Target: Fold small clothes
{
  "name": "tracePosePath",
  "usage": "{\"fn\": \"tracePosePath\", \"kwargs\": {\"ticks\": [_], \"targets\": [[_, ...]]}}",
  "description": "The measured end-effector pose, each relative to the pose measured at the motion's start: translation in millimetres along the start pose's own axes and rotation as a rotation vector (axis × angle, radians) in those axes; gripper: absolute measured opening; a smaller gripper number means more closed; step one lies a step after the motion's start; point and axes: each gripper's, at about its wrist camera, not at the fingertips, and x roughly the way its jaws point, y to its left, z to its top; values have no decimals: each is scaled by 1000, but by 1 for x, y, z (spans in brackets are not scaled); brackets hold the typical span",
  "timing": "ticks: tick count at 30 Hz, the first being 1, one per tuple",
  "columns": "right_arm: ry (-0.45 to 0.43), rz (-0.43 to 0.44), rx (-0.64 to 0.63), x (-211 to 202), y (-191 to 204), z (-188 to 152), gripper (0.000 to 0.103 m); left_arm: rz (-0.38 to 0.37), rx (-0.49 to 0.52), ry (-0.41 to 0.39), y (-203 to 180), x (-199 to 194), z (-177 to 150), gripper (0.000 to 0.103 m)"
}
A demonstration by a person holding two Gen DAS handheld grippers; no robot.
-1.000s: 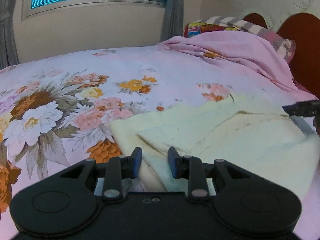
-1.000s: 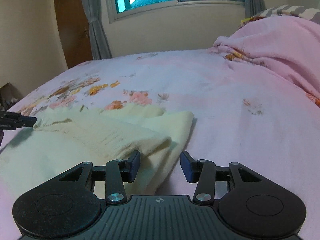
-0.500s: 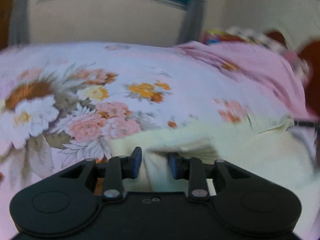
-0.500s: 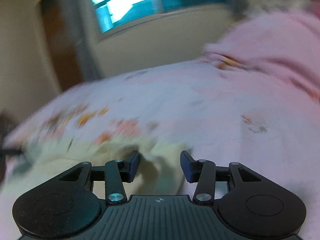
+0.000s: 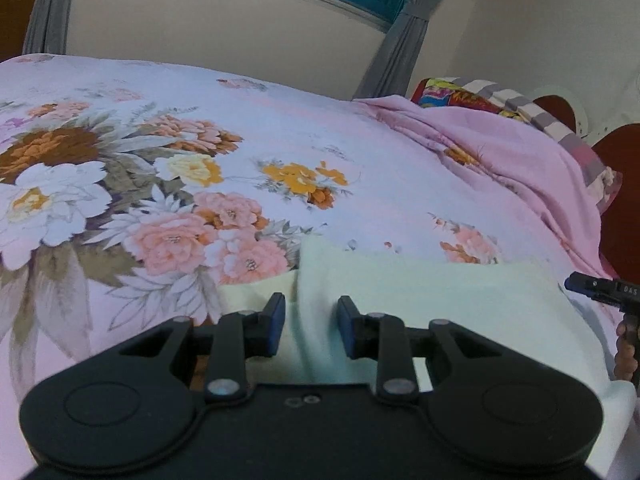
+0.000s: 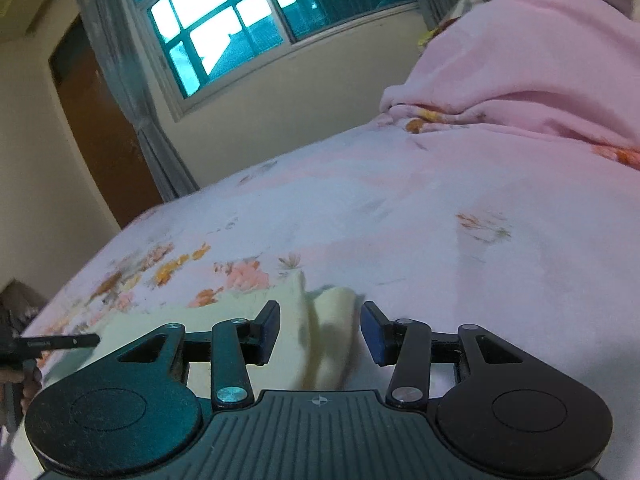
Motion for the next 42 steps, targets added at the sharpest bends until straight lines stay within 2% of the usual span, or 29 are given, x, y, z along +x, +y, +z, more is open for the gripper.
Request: {"fn": "tracePosePath", "kwargs": {"ticks": [1, 2, 5, 7, 8, 9, 12, 14, 15, 16, 18, 19, 20, 21, 22, 23, 24, 26, 28, 30, 34, 36, 42], "targets": [[7, -2, -19, 6, 4, 1, 46, -10, -9, 8, -1, 2, 0, 21], [20, -10, -42, 13, 8, 3, 46, -17, -9, 19, -3, 3, -1, 10], [63, -50, -102, 34, 20, 2, 46, -20, 12, 16, -6, 3, -7, 6], [72, -88, -154, 42, 27, 0, 32, -28, -13, 2, -2, 1, -7, 4], [71, -105, -181, 44, 30, -1, 17, -36, -23, -7, 0, -1, -8, 3], [61, -112, -199, 44, 33, -2, 14, -41, -23, -11, 0, -2, -9, 3], [77, -118, -215, 48, 33, -5, 14, -48, -18, -4, 1, -2, -12, 3], [107, -115, -205, 53, 31, -6, 14, -38, -16, 8, 0, 0, -11, 8], [98, -137, -214, 53, 30, -7, 9, -12, 21, 24, -4, 3, -10, 8], [106, -173, -194, 56, 26, -7, 9, 24, 55, 37, -8, 6, -10, 7], [112, -171, -123, 51, 21, -5, 9, 56, 58, 44, -14, 5, -8, 6], [114, -163, -104, 44, 22, -4, 9, 63, 64, 37, -18, -1, -8, 6], [106, -155, -79, 31, 25, -6, 11, 58, 63, 26, -20, -11, -10, 18], [86, -125, -53, 12, 26, -10, 19, 31, 57, 13, -21, -26, -14, 26], [85, -72, -32, -10, 28, -16, 23, -14, 50, -3, -21, -47, -23, 37], [91, -16, -8, -30, 29, -23, 24, -44, 42, -15, -21, -64, -32, 38], [100, 28, 20, -52, 28, -34, 24, -67, 37, -17, -21, -85, -44, 38], [113, 51, 43, -89, 28, -54, 23, -88, 15, 2, -18, -116, -70, 36], [110, 80, 95, -121, 25, -75, 23, -126, -36, 27, -15, -136, -89, 35], [121, 115, 139, -137, 24, -89, 23, -172, -81, 46, -15, -149, -105, 36], [141, 162, 204, -142, 23, -100, 24, -261, -160, 96, -15, -145, -115, 35], [123, 207, 206, -146, 27, -100, 23, -269, -167, 109, -15, -139, -116, 35], [129, 340, 246, -137, 14, -91, 24, -367, -242, 112, 1, -129, -116, 32]]}}
